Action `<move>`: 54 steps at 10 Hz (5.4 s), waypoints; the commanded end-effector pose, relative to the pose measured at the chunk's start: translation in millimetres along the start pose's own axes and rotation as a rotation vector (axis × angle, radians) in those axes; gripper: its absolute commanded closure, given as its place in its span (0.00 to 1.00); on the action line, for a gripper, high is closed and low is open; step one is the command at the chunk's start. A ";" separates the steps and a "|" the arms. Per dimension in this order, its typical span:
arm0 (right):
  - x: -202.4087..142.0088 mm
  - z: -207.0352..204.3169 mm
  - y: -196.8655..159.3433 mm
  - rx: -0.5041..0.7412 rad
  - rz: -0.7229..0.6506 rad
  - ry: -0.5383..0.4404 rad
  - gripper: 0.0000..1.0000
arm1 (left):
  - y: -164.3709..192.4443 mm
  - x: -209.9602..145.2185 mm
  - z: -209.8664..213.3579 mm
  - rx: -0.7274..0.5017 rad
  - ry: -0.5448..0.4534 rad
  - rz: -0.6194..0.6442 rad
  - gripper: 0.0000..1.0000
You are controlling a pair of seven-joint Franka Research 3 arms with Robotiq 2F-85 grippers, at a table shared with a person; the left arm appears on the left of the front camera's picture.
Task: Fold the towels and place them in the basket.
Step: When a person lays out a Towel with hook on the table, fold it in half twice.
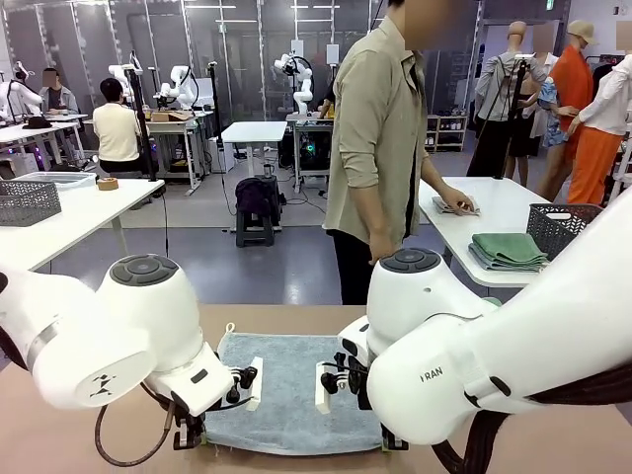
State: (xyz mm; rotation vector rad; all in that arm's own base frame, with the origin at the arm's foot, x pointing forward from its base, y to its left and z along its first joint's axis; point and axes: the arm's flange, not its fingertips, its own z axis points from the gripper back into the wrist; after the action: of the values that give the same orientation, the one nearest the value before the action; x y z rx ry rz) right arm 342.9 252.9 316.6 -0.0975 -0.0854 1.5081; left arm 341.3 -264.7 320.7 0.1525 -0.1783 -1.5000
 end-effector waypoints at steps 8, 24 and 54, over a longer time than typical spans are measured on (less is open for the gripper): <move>4.3 44.9 3.1 -0.070 -0.002 -0.046 1.00 | 12.1 -5.7 37.0 0.073 -0.042 0.020 1.00; 13.6 107.7 9.7 -0.180 0.053 -0.072 0.93 | 21.4 -12.3 106.5 0.212 -0.057 0.026 0.94; 33.4 116.8 -135.5 -0.061 0.019 -0.052 0.93 | 173.7 22.1 87.7 0.075 -0.005 -0.028 0.94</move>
State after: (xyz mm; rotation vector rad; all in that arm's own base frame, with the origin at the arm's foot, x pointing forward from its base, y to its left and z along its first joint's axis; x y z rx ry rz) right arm 465.0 280.3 448.1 -0.1086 -0.1732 1.5317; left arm 493.1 -275.4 443.5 0.2120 -0.2383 -1.5244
